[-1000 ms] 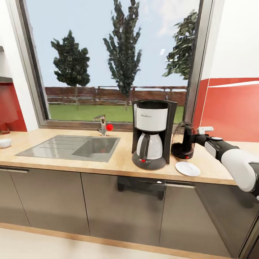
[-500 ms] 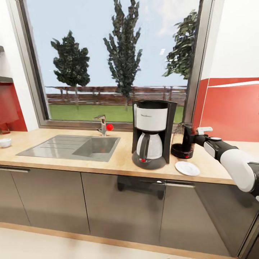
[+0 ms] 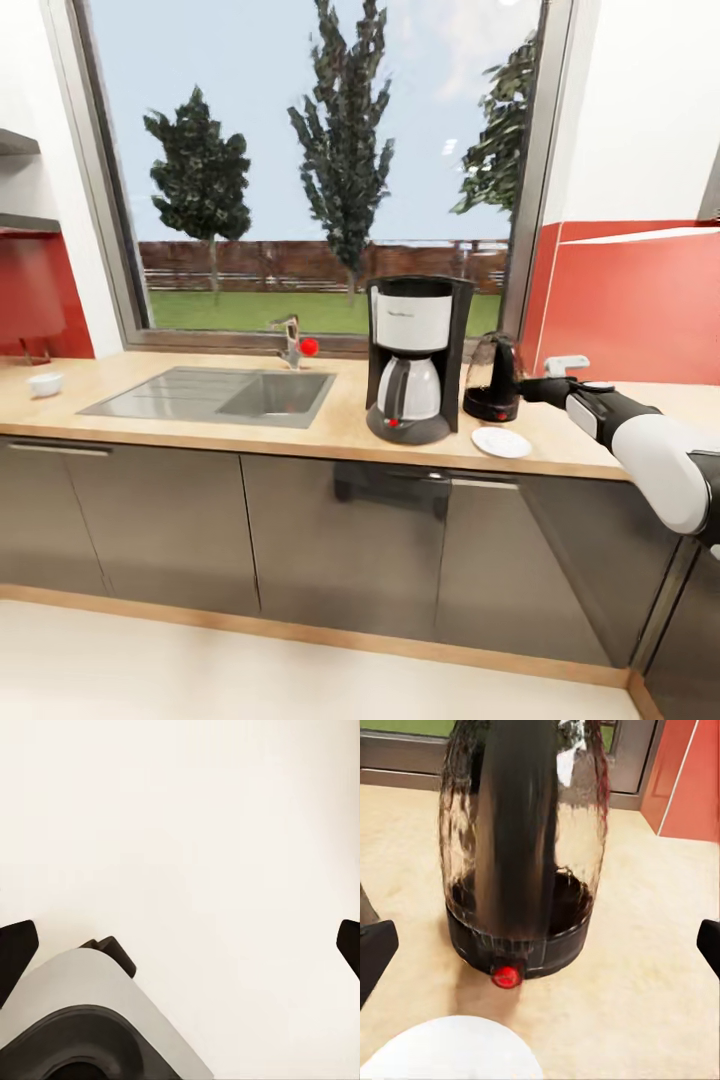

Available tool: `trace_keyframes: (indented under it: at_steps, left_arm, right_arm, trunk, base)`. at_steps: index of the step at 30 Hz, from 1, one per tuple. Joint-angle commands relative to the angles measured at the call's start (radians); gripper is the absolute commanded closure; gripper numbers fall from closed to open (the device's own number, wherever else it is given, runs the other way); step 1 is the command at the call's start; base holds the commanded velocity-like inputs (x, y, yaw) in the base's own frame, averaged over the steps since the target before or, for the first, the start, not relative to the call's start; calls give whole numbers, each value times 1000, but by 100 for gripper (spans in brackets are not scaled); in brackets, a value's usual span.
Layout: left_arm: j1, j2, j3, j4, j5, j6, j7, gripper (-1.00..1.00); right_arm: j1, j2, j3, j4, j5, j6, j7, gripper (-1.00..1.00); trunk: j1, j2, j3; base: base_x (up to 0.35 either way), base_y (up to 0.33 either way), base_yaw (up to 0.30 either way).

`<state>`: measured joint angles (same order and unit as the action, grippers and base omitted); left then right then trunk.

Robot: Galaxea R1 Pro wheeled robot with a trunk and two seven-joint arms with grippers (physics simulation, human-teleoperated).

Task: Set up a coffee station on the kitchen countertop: keep the coffee maker on the countertop, move the bottle of coffee from the kitchen shelf to the counter next to the coffee maker, place a paper coffee filter on top of the coffee maker, put the saucer next to the coffee maker with the coffee cup on the saucer, and place the electric kettle next to the coffee maker.

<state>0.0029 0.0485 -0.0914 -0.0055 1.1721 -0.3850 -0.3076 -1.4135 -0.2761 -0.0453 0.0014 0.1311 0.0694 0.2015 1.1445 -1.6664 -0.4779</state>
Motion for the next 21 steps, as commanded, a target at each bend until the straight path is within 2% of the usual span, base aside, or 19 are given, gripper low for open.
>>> trace_keyframes:
  at_steps: [1,5,11,16,18,21]
  left_arm:
    - [0,0,-8,-1,11,-2,-4,-100]
    - [0,0,-8,-1,11,-2,1,-100]
    - [0,0,-8,-2,10,-2,27,-100]
    - [0,-1,-8,-2,9,-2,36,-100]
    - [0,-1,-8,-2,9,-2,37,-100]
    - [0,-1,-8,-2,9,-2,37,-100]
  right_arm:
    - [-1,0,-5,0,15,4,3,-100]
    - [-1,2,-5,0,42,26,3,-100]
    - [-1,3,-4,0,81,135,3,-100]
    - [-1,1,-2,-1,121,307,5,-100]
    - [-1,2,-3,-1,168,396,6,-100]
    - [-1,3,-6,-1,223,486,7,-100]
  trunk:
    - [-1,-1,-1]
    - [-1,-1,-1]
    - [-1,-1,-1]
    - [-1,-1,-1]
    - [-1,-1,-1]
    - [-1,-1,-1]
  base:
    - [-328,0,0]
    - [-328,0,0]
    - [-328,0,0]
    - [-328,0,0]
    - [-328,0,0]
    - [-328,0,0]
